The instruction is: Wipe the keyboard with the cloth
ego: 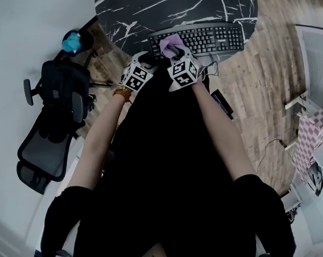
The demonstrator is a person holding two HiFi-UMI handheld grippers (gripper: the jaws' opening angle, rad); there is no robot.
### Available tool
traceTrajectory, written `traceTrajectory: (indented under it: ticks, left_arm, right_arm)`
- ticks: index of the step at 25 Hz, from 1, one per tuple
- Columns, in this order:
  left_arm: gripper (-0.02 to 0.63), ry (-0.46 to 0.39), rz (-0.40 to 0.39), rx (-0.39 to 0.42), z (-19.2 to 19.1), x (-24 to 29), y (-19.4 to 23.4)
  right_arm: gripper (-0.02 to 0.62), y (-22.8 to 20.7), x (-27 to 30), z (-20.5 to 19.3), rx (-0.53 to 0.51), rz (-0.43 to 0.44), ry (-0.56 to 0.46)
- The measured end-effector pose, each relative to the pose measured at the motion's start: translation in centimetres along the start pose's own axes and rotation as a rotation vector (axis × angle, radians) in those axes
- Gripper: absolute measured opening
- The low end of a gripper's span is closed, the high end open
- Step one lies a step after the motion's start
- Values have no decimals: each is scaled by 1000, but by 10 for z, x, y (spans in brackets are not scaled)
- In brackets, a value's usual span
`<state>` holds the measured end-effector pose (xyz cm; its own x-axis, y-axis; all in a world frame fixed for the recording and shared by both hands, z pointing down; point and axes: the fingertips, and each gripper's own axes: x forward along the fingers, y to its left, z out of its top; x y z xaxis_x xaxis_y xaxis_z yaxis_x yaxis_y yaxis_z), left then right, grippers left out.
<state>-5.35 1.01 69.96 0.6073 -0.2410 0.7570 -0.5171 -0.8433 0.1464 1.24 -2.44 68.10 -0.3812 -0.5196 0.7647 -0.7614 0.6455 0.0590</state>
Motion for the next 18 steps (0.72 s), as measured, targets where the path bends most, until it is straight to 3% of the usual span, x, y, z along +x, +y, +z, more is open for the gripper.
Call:
traceTrajectory:
  ticks: [12, 18]
  left_arm:
    - [268, -1, 0, -3, -1, 0, 0]
    - [269, -2, 0, -3, 0, 1, -1]
  right_arm:
    - [69, 3, 3, 1, -24, -112, 67]
    - [69, 2, 2, 1, 11, -104, 47]
